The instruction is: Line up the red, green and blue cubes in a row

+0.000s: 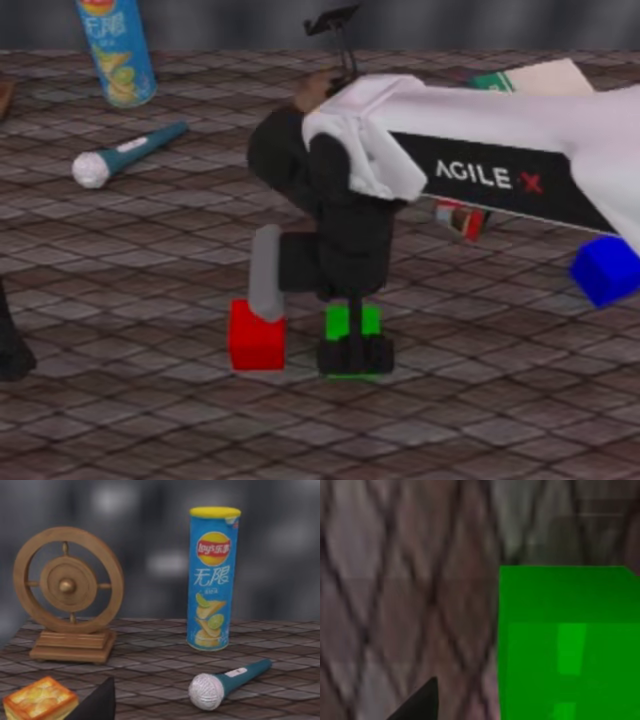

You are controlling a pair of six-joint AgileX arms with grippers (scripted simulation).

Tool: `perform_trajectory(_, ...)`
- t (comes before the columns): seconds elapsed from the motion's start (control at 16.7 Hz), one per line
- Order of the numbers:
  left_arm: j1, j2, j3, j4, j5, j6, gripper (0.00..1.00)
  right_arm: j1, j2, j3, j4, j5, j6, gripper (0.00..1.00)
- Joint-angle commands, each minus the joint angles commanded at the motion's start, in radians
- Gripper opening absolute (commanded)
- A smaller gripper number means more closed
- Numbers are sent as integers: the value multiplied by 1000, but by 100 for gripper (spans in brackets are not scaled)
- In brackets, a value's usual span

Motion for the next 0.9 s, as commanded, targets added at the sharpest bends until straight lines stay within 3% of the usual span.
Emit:
perform_trajectory(0.24,0,0,0,0,0,0,100,5,-39,81,-117,0,-2,100)
perform_trajectory(0.6,0,0,0,0,0,0,100,-14,-41,76,-114,0,9,100)
perform_trajectory(0.9,0,0,0,0,0,0,100,-213,-85,-6,-79,-1,143,100)
